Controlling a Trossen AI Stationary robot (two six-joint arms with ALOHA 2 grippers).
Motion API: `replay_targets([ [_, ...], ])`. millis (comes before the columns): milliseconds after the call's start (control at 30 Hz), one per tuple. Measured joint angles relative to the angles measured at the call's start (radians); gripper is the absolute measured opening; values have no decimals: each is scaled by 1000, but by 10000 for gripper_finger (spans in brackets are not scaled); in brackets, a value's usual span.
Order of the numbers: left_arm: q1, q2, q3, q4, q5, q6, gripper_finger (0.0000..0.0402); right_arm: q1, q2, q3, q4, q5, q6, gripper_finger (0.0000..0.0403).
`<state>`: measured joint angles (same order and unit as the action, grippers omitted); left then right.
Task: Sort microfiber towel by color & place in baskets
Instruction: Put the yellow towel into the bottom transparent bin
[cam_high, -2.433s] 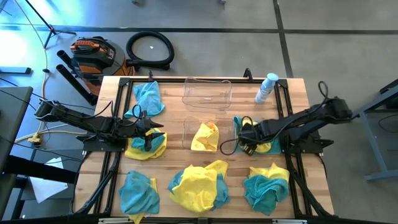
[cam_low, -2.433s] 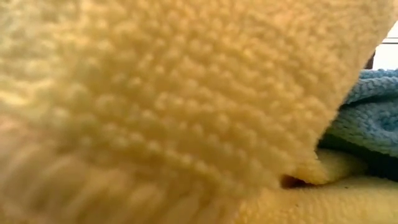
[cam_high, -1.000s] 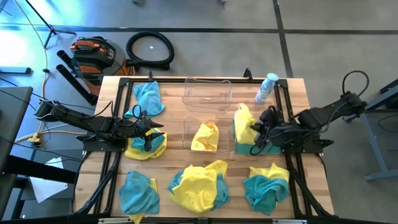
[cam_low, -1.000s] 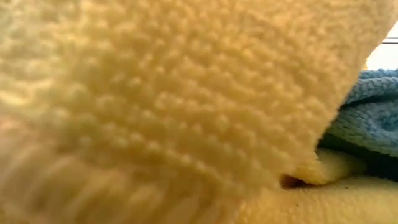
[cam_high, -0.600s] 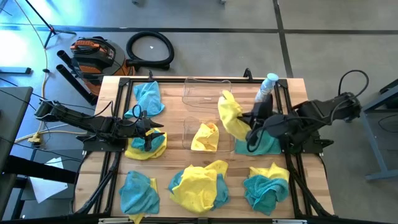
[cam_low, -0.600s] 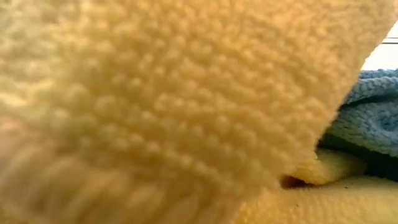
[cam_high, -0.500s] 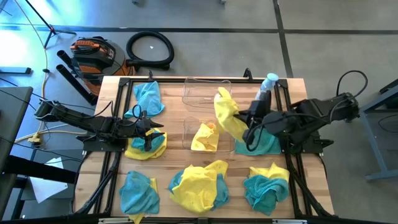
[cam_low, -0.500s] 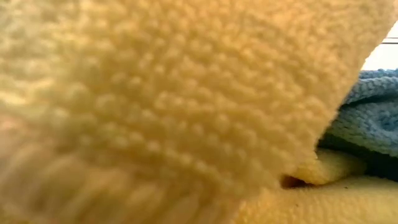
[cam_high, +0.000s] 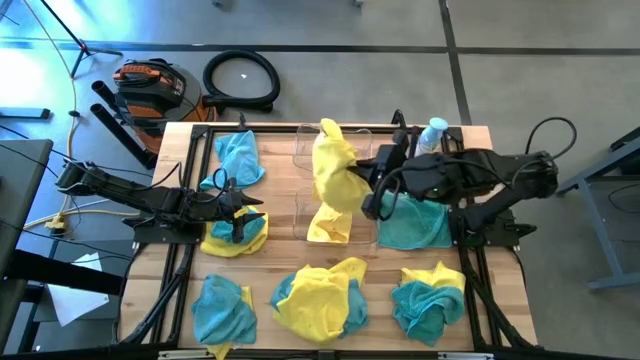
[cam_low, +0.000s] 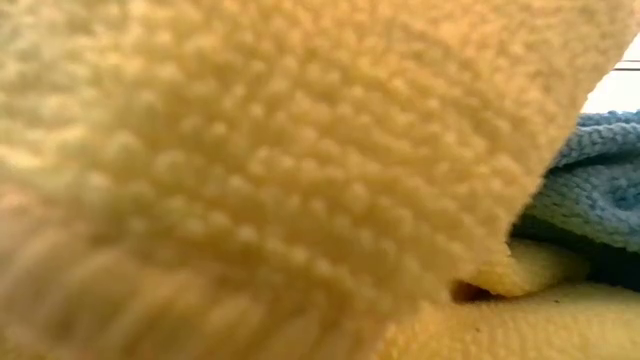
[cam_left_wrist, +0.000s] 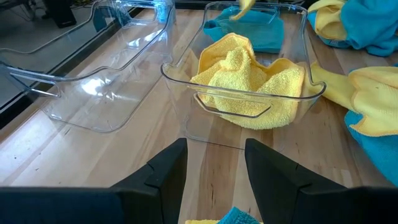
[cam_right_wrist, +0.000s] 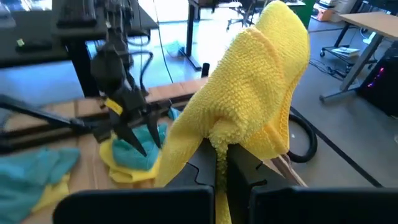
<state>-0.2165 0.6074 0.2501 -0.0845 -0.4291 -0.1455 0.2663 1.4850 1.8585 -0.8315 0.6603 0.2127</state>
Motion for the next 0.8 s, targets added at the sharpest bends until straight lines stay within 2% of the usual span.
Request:
replay_targets([
  [100, 0, 0, 0, 0, 0, 0, 152, -5, 9, -8, -82, -13, 63, 0],
  [267, 0, 0, 0, 0, 0, 0, 152, -5, 8, -105, -293, -15, 292, 0],
  [433, 0, 0, 0, -1, 0, -6, 152, -2, 4, -254, -335, -28, 459, 0],
  [533, 0, 0, 0, -1, 0, -6, 152, -9, 4, -382, -259, -86, 496, 0],
  [700, 0, 0, 0, 0, 0, -8, 152, -49, 4, -607, -4, -301, 486, 0],
  [800, 0, 0, 0, 0, 0, -10, 152, -78, 4, -703, 86, -370, 487, 0],
])
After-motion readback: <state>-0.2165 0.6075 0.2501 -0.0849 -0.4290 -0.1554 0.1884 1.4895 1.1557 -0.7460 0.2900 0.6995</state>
